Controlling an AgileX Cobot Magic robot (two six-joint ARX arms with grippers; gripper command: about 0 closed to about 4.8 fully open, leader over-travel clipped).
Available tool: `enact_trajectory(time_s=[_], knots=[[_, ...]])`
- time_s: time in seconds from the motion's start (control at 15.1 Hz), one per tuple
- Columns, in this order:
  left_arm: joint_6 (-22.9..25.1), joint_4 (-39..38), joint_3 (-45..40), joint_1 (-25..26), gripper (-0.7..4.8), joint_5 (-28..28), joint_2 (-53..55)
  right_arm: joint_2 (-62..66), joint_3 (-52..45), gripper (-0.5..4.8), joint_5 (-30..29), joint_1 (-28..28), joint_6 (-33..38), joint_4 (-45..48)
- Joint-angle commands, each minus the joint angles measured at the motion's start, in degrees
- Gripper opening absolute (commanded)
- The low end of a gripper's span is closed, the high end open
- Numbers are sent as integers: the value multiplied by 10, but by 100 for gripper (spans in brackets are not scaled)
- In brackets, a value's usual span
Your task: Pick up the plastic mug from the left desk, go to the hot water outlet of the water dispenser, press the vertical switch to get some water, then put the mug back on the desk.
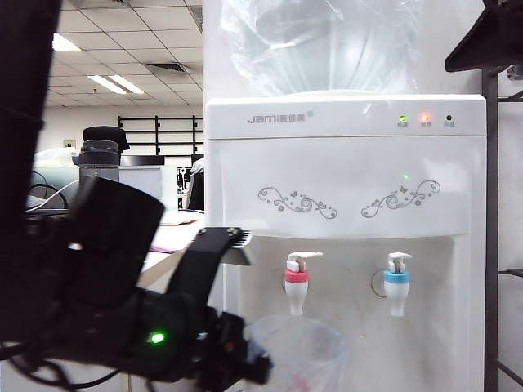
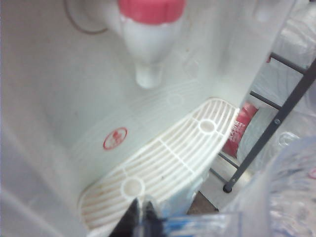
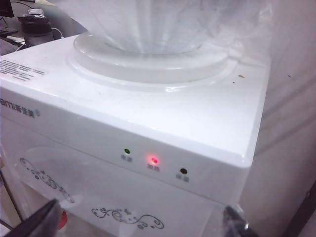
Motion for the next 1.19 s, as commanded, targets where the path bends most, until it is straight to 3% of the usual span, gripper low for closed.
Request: enact_trajectory(time_s=[0.07, 0.33, 1.19], knots=[[-2, 14, 42, -1, -5, 4, 12, -1, 3, 427, 2, 1, -2, 6], [-3, 20, 77, 8, -5, 5, 23, -1, 3, 427, 2, 1, -2, 6], [-8, 34, 78, 73, -5, 34, 52, -1, 3, 427, 2, 1, -2, 6]])
